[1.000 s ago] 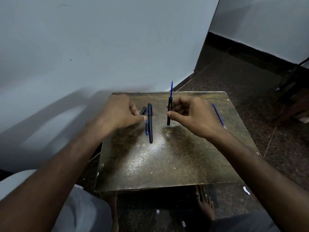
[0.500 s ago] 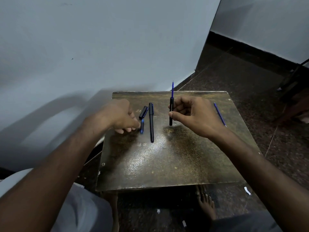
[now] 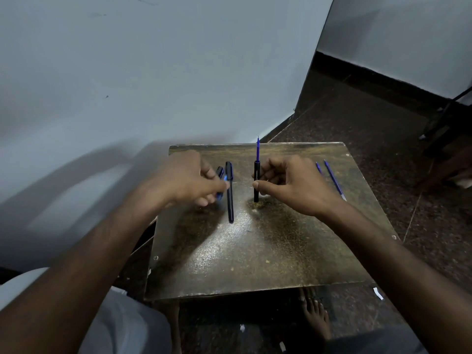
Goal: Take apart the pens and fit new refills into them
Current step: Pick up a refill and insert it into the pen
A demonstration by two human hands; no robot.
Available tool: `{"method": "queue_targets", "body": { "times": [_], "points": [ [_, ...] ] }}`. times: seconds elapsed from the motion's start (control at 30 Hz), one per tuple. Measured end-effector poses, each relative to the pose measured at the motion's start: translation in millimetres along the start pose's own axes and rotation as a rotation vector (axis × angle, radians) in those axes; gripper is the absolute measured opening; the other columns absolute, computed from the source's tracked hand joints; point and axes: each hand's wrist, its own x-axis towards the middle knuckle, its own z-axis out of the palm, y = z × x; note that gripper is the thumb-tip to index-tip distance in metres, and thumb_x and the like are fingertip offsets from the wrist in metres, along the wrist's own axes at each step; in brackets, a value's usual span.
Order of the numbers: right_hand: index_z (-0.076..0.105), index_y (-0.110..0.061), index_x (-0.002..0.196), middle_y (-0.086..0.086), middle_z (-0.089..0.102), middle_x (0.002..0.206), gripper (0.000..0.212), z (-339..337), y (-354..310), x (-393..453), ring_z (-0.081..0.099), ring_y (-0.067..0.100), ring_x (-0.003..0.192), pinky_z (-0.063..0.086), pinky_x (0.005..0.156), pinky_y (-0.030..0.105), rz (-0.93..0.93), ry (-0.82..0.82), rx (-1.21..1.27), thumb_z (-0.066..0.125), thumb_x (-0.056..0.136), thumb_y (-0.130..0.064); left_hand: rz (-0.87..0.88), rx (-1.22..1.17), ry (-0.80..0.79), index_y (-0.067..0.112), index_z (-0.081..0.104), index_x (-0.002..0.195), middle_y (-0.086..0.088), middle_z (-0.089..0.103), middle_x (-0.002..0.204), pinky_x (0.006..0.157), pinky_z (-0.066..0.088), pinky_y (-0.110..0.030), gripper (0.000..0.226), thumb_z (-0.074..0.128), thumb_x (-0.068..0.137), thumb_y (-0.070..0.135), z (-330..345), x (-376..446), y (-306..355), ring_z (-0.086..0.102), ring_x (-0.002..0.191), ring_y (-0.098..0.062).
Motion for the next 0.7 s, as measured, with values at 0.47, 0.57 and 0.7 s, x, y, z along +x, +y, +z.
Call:
{"method": "queue_targets", "body": {
  "times": [0.47, 0.57, 0.7],
  "points": [
    [0.077, -0.022, 0.099, -0.008, 0.073, 0.077, 0.009, 1.1, 2.5, -4.7, 0.065, 0.002, 0.063, 0.049, 0.061, 0.014, -0.031, 0.044, -0.085, 0.074, 0.092, -0.017, 0.339, -0.825, 0.464, 0.020, 0.072, 0.122, -0.002, 0.086, 0.093, 0.084, 0.067, -0.027, 0.018, 0.074, 0.103, 0.021, 24.3, 21.0, 35.5, 0.084, 0.090, -0.015],
    [0.076, -0.023, 0.097, -0.008, 0.074, 0.076, 0.008, 1.0, 3.4, -5.9, 0.066, 0.003, 0.063, 0.048, 0.061, 0.015, -0.044, 0.030, -0.115, 0.073, 0.091, -0.018, 0.318, -0.845, 0.455, 0.020, 0.071, 0.122, -0.003, 0.086, 0.092, 0.085, 0.067, -0.029, 0.019, 0.075, 0.103, 0.022, 22.7, 21.2, 31.8, 0.084, 0.090, -0.016],
    [0.077, -0.022, 0.096, -0.008, 0.074, 0.076, 0.008, -0.5, 2.8, -5.3, 0.068, 0.005, 0.064, 0.051, 0.063, 0.020, -0.060, 0.038, -0.127, 0.074, 0.090, -0.018, 0.317, -0.773, 0.424, 0.020, 0.072, 0.118, -0.002, 0.086, 0.088, 0.083, 0.068, -0.030, 0.018, 0.077, 0.102, 0.025, 25.7, 22.4, 31.5, 0.084, 0.088, -0.015]
  ]
}}
